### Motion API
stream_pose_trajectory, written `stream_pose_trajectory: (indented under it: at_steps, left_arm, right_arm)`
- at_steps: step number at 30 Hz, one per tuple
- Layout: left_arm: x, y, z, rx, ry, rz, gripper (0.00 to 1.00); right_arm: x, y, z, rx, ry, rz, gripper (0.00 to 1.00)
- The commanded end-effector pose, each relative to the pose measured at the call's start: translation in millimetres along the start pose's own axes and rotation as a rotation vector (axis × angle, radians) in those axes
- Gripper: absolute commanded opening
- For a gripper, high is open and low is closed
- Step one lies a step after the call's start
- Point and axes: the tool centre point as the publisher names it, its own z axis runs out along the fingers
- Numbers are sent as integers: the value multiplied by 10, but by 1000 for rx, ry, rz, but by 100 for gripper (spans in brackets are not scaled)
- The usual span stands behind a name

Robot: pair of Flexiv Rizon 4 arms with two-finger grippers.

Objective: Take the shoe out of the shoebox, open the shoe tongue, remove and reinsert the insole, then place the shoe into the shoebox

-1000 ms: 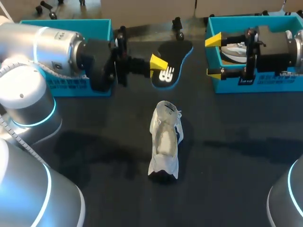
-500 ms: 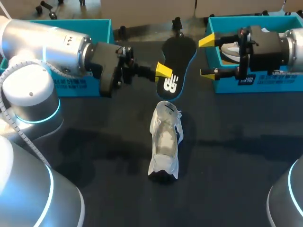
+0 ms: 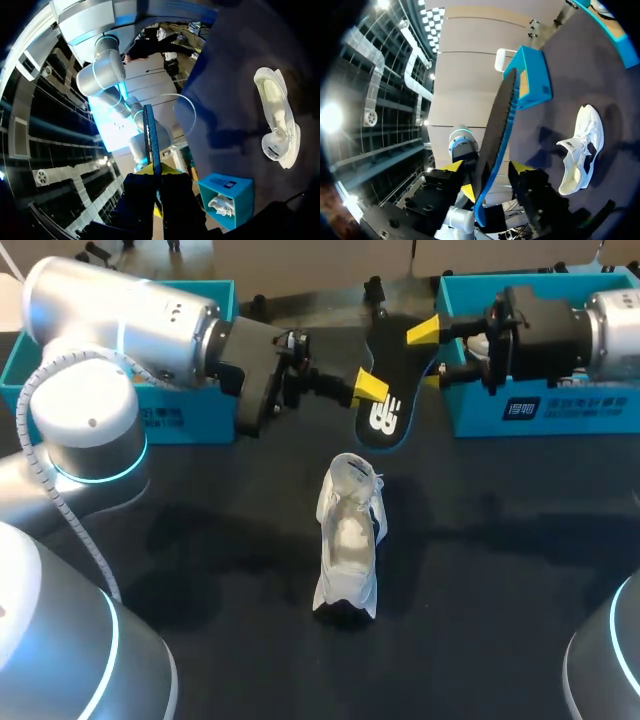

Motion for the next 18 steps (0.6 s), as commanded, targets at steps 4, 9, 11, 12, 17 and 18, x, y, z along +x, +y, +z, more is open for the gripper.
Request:
stream_pose_trajectory:
  at_steps: [4, 9, 11, 12, 17, 18]
  left_arm:
    - [37, -15, 52, 2, -2, -1, 0]
    - [53, -69, 48, 2, -2, -37, 0]
    - [54, -84, 37, 2, 1, -47, 22]
    - [55, -89, 31, 1, 4, -57, 31]
    - [68, -107, -53, -9, 28, -85, 100]
    - [76, -110, -70, -8, 34, -90, 100]
  right_arm:
    - [-12, 21, 43, -3, 0, 4, 0]
    - [-33, 27, 50, -4, 1, 4, 0]
    - [-45, 29, 49, -4, 0, 6, 0]
    - [-50, 31, 49, -4, 0, 7, 0]
    - [-104, 54, 41, -6, 1, 11, 0]
    - [-116, 58, 41, -6, 0, 13, 0]
